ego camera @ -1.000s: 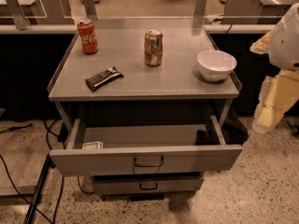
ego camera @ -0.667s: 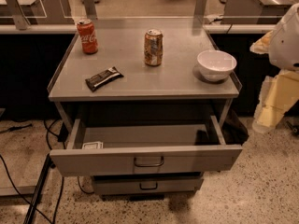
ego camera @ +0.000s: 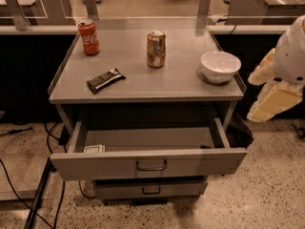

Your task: Close top drawer

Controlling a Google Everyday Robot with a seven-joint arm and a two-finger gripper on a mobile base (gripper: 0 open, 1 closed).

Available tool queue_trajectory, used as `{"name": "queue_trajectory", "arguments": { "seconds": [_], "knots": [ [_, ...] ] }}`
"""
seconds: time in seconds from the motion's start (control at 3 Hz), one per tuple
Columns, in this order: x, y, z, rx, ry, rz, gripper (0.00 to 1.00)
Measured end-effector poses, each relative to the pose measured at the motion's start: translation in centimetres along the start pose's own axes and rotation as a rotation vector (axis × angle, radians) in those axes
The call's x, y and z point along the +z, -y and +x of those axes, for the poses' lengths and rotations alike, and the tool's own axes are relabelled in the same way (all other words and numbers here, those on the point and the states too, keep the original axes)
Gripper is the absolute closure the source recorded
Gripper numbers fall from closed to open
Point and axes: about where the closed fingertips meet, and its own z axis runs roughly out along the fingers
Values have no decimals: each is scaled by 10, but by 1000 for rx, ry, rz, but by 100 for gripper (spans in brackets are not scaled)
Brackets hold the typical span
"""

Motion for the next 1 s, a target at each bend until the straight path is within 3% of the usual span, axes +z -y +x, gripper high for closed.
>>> {"name": "queue_trajectory", "arguments": {
  "seconds": [0.67,1.0],
  "knots": [
    [62,-25,15,15,72,-27,92],
    [107,-41,27,31,143,-60,100]
  ]
}}
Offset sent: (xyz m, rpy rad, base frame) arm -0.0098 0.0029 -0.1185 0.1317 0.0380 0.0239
